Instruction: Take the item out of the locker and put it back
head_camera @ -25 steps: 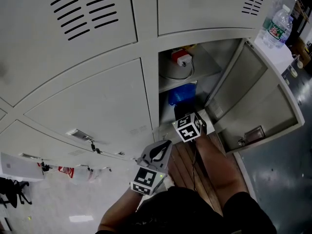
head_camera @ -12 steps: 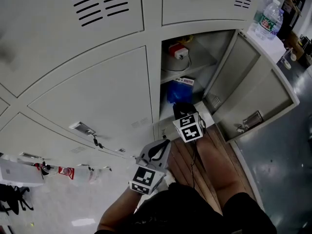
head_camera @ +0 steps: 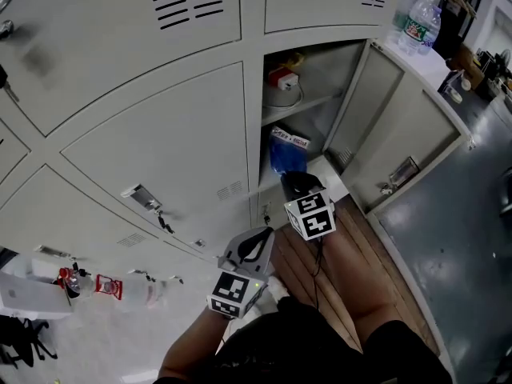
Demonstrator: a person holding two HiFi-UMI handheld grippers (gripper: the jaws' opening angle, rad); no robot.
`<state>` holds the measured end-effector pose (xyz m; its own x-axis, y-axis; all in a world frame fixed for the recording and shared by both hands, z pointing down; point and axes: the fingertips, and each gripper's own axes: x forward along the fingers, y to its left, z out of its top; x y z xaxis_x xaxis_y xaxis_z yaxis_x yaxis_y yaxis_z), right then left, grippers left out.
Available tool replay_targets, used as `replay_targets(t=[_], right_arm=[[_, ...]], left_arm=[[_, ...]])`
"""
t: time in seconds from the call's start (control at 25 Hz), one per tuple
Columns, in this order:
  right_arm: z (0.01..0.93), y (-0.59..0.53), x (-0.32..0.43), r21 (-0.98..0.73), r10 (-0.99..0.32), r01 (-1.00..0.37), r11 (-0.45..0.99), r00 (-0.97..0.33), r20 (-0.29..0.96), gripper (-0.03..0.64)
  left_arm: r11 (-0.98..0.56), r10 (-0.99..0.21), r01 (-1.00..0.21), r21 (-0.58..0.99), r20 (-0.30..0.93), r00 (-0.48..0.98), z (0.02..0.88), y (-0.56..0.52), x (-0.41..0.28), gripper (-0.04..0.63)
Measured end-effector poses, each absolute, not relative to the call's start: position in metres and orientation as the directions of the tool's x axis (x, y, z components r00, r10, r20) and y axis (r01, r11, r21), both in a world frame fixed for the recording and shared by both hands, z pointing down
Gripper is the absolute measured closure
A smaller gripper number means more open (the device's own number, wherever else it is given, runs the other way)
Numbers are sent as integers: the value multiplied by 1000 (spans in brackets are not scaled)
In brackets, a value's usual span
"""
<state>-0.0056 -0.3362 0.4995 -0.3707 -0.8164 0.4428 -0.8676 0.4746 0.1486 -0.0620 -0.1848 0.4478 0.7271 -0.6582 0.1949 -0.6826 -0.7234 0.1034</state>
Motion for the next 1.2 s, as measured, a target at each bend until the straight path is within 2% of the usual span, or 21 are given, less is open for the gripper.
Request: replay_targets(t=[0.64, 1.2], right_arm=[[467, -242, -16, 69, -859, -911, 406, -355, 368, 604], [460, -169, -7, 12, -860, -917, 400, -371, 350, 604]], left_arm=[[-750, -629, -653, 104, 191, 753, 448, -138, -96, 591], [-737, -634, -660, 144, 194, 749, 451, -123, -88, 591]])
